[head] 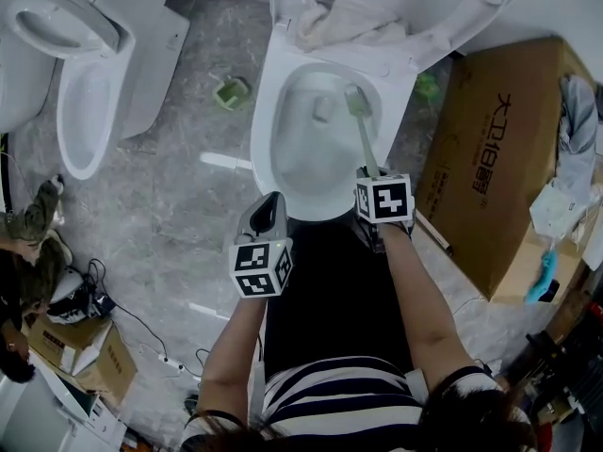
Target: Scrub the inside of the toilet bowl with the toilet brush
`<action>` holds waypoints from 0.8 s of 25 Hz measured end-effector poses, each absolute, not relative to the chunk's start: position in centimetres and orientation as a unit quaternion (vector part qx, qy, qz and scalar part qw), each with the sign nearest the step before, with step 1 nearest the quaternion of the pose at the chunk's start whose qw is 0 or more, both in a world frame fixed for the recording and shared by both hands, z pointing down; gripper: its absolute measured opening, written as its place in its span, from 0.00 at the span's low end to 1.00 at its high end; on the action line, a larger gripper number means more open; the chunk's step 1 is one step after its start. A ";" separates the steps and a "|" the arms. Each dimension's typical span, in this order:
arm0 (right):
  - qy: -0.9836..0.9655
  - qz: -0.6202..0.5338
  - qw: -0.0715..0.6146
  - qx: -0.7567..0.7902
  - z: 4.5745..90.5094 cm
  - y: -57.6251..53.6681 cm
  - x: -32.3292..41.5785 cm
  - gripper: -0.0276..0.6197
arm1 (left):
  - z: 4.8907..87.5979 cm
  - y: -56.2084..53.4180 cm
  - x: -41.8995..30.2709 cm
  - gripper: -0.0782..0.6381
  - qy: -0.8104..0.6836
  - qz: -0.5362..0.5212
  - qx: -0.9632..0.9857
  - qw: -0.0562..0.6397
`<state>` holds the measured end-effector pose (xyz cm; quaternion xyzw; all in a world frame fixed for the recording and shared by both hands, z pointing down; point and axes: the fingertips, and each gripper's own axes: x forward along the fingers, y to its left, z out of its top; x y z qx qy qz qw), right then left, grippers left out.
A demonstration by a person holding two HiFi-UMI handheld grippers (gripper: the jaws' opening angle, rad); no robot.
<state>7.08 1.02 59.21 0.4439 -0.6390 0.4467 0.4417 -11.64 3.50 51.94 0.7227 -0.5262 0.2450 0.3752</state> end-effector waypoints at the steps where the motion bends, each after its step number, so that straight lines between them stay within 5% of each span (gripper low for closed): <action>1: -0.635 0.448 0.445 0.446 59.1 1.3 7.2 0.08 | 51.8 3.5 -11.7 0.11 -0.524 0.246 0.725 0.375; 20: -0.580 0.494 0.496 0.418 57.9 8.1 4.6 0.08 | 50.7 3.6 -13.9 0.11 -0.481 0.264 0.748 0.374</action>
